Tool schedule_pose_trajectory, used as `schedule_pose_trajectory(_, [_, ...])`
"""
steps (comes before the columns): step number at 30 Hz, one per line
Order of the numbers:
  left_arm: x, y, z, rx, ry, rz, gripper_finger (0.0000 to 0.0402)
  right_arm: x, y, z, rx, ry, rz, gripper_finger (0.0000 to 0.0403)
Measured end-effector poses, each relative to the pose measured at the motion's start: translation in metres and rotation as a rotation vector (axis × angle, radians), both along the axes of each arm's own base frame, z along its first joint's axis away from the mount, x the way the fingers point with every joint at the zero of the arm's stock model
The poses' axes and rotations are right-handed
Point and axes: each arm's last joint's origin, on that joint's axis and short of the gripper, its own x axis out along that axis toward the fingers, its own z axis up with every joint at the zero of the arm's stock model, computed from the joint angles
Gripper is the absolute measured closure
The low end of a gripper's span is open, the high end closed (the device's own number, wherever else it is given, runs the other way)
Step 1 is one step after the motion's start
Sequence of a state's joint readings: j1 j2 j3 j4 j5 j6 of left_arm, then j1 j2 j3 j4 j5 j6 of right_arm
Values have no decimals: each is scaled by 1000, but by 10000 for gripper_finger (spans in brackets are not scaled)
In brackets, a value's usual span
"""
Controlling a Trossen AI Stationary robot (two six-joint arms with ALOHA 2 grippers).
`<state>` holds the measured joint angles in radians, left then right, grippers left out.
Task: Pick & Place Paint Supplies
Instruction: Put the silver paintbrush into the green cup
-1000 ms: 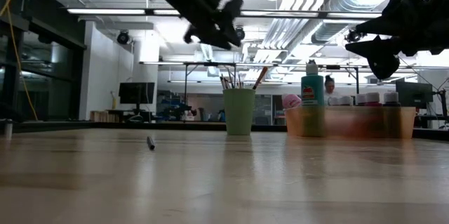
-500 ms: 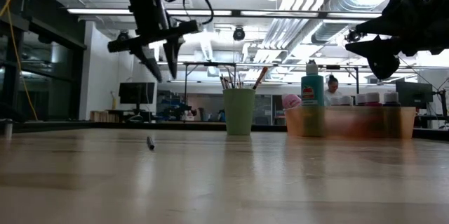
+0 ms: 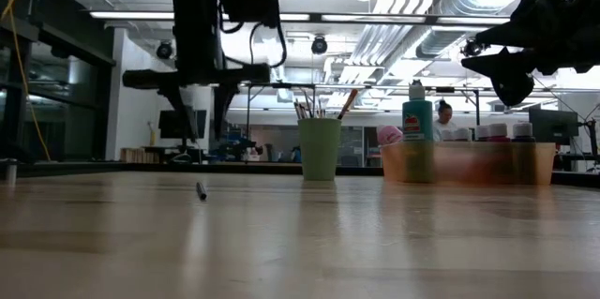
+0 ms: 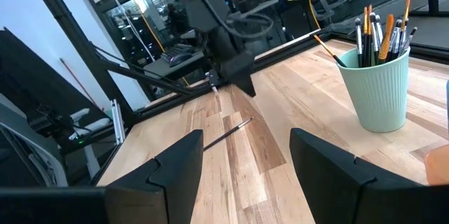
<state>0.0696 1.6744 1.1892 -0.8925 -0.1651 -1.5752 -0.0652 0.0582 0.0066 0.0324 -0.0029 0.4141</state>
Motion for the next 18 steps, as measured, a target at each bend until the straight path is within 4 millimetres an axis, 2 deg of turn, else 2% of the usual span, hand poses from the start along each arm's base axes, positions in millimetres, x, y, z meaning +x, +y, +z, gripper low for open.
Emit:
schedule_pose_trajectory(5, [6, -1, -17, -74, 44, 25, 261, 0, 0, 0, 0, 0, 0, 196])
schedule_pose_trajectory(13, [9, -2, -30, -152, 80, 84, 261, 0, 0, 0, 0, 0, 0, 196])
schedule_pose_trajectory(18, [8, -3, -43, -177, 25, 153, 261, 0, 0, 0, 0, 0, 0, 196])
